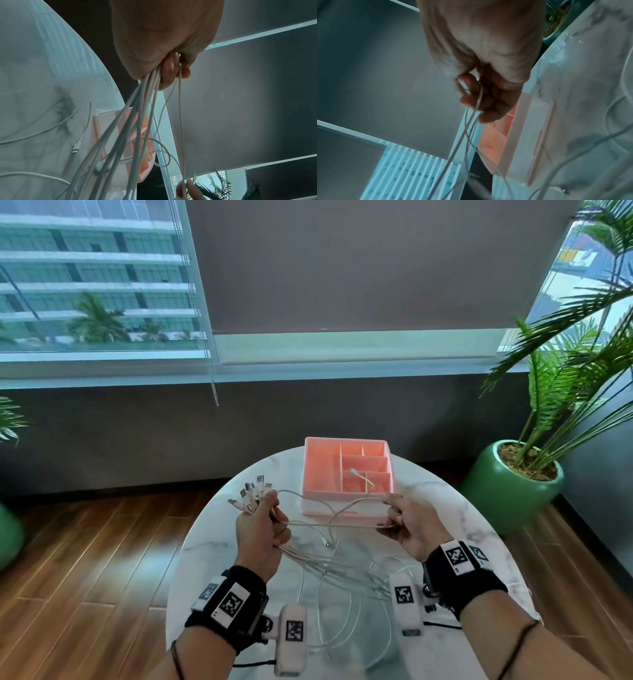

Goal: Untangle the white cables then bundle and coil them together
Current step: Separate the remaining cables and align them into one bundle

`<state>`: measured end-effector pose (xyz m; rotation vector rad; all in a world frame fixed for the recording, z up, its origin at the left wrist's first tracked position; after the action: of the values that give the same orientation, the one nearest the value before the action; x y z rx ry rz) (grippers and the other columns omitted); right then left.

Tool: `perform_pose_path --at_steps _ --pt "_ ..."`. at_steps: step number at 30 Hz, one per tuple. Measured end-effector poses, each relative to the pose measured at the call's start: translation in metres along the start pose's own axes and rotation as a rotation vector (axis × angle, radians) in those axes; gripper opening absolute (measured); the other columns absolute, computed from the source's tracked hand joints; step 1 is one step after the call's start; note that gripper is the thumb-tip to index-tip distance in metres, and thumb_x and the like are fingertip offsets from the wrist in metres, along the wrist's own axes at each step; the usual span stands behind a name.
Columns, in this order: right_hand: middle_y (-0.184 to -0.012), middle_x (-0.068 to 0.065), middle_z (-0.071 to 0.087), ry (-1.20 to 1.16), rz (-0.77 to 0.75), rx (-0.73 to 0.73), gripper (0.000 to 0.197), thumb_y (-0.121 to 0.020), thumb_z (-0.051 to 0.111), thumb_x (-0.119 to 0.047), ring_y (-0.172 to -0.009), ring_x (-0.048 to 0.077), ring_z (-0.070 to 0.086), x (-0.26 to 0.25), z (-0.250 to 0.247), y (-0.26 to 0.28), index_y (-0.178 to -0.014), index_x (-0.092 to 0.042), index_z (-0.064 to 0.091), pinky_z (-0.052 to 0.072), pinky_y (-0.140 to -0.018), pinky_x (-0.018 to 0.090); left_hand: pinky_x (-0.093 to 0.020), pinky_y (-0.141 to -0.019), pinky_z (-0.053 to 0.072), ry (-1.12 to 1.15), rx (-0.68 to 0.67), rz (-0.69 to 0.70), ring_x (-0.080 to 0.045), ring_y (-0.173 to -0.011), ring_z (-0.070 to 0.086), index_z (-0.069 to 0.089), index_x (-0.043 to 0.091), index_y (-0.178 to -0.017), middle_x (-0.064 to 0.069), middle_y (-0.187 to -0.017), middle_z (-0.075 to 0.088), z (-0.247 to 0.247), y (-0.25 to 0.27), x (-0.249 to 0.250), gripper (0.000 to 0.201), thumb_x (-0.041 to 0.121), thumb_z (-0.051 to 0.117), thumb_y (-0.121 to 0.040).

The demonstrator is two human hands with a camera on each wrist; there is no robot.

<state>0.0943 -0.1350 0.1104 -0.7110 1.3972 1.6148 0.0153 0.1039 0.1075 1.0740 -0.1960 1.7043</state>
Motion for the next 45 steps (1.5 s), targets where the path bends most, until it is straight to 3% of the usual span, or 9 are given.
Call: perform_pose_path --at_steps 5,12,17,20,23,26,31,38,45 --pt "-0.039 -0.005 0.036 0.047 0.035 0.217 0.012 -0.093 0.063 -0.006 -0.029 0.006 0.032 0.014 -0.045 -0.022 -0.082 -0.008 0.059 0.04 -0.036 0.019 -0.018 -0.034 0.019 0.069 0.065 0.027 -0.008 -0.039 0.028 0.043 0.015 -0.061 0.001 -0.051 0.038 -0.007 -0.006 0.003 0.04 0.016 0.057 -0.098" --pt "-0.037 -0.004 0.036 0.01 -0.006 0.337 0.022 -0.098 0.051 -0.006 -0.027 0.008 0.035 0.024 -0.072 -0.029 -0.077 -0.009 0.056 0.043 -0.039 0.022 -0.018 -0.037 0.019 0.014 0.07 0.075 -0.009 -0.038 0.03 0.044 0.013 -0.062 -0.001 -0.049 0.039 -0.005 -0.001 -0.008 0.04 0.016 0.057 -0.099" --pt "-0.056 0.004 0.036 -0.099 -0.087 0.422 0.027 -0.1 0.037 -0.005 -0.027 0.009 0.038 0.011 -0.076 -0.034 -0.078 -0.014 0.05 0.047 -0.045 0.027 -0.019 -0.037 0.022 0.022 0.17 0.089 -0.01 -0.038 0.031 0.045 0.013 -0.062 -0.002 -0.049 0.044 -0.006 -0.006 -0.003 0.039 0.012 0.06 -0.097" --pt "-0.058 0.007 0.034 -0.129 -0.073 0.43 0.03 -0.1 0.036 -0.004 -0.026 0.01 0.038 0.008 -0.082 -0.034 -0.074 -0.012 0.047 0.046 -0.052 0.032 -0.019 -0.038 0.024 0.017 0.178 0.108 -0.009 -0.038 0.031 0.048 0.014 -0.072 -0.003 -0.057 0.048 -0.006 -0.008 0.0 0.029 0.013 0.06 -0.097" --pt "-0.055 0.004 0.033 -0.131 -0.091 0.391 0.025 -0.099 0.04 -0.005 -0.028 0.01 0.034 0.006 -0.085 -0.032 -0.079 -0.012 0.052 0.044 -0.05 0.029 -0.018 -0.036 0.023 -0.007 0.164 0.101 -0.008 -0.038 0.031 0.049 0.017 -0.079 -0.003 -0.061 0.049 -0.007 -0.009 -0.002 0.022 0.016 0.061 -0.098" --pt "-0.054 0.0 0.035 -0.088 -0.207 0.34 0.023 -0.101 0.044 -0.012 -0.034 0.009 0.033 -0.002 -0.084 -0.03 -0.082 -0.012 0.055 0.04 -0.043 0.023 -0.018 -0.035 0.023 -0.14 0.112 0.032 -0.008 -0.039 0.029 0.054 0.013 -0.081 -0.007 -0.068 0.059 -0.013 -0.012 -0.007 0.021 0.022 0.064 -0.098" --pt "-0.053 -0.002 0.037 -0.21 -0.38 0.223 0.021 -0.104 0.042 -0.017 -0.038 0.01 0.03 -0.03 -0.071 -0.022 -0.089 -0.013 0.056 0.03 -0.043 0.022 -0.018 -0.037 0.025 -0.339 0.066 -0.022 -0.008 -0.04 0.027 0.064 0.007 -0.086 -0.011 -0.084 0.065 -0.026 -0.013 -0.017 0.023 0.027 0.065 -0.097" --pt "-0.055 0.0 0.034 -0.134 -0.462 -0.09 0.021 -0.104 0.037 -0.007 -0.04 0.01 0.024 -0.044 -0.007 0.017 -0.099 -0.009 0.056 0.025 -0.04 0.021 -0.018 -0.036 0.02 -0.269 -0.064 -0.005 -0.007 -0.04 0.025 0.062 0.005 -0.082 -0.002 -0.065 0.041 -0.01 -0.006 -0.016 0.028 0.026 0.06 -0.1" --pt "-0.058 0.003 0.039 0.082 -0.458 -0.307 0.016 -0.104 0.038 -0.003 -0.044 0.014 0.03 -0.01 0.056 0.057 -0.106 -0.001 0.053 0.029 -0.043 0.027 -0.02 -0.038 0.017 -0.19 -0.267 -0.027 -0.008 -0.045 0.02 0.057 0.01 -0.081 0.0 -0.062 0.024 0.009 0.004 -0.01 0.028 0.031 0.059 -0.099"
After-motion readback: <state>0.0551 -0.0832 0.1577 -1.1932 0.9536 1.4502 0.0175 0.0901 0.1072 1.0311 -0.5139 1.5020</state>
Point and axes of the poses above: each hand's wrist, its own y-axis away from the middle knuckle, its own z-axis out of the palm, x = y × z, the point moved 1 cm from there along -y, towards the middle knuckle
